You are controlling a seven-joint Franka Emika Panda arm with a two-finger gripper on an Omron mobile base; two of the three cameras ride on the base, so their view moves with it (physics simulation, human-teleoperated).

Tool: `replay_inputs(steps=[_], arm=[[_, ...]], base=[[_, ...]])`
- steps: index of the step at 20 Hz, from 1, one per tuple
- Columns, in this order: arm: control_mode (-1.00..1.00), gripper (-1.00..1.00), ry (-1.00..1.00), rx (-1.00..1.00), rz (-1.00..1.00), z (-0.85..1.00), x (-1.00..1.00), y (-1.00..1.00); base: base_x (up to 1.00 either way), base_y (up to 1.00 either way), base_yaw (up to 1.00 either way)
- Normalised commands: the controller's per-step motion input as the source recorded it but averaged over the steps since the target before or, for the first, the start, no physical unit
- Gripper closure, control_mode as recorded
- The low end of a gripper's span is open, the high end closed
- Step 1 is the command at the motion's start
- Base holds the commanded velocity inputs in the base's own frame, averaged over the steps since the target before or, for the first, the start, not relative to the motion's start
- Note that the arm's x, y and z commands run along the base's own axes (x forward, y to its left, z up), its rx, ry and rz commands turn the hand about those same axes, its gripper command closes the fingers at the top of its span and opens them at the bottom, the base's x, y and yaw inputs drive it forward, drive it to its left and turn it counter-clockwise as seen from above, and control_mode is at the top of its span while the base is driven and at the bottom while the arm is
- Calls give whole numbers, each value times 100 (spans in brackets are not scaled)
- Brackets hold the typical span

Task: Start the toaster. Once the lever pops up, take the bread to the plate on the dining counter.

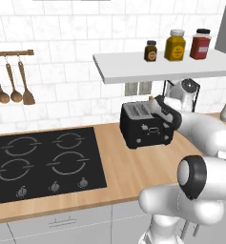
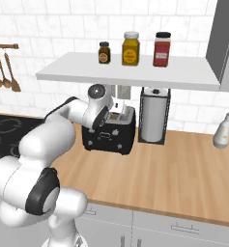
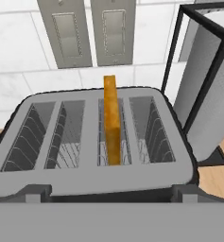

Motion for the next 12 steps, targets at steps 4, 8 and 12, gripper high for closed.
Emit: replay_inputs(steps=[4, 8, 12], arm=[[-100, -100, -3, 0, 0, -16, 28, 0], [-100, -100, 0, 0, 2, -1, 30, 0], [-100, -100, 1, -1, 5, 0, 20, -1]], base=[[0, 0, 0], [0, 0, 0], [0, 0, 0]])
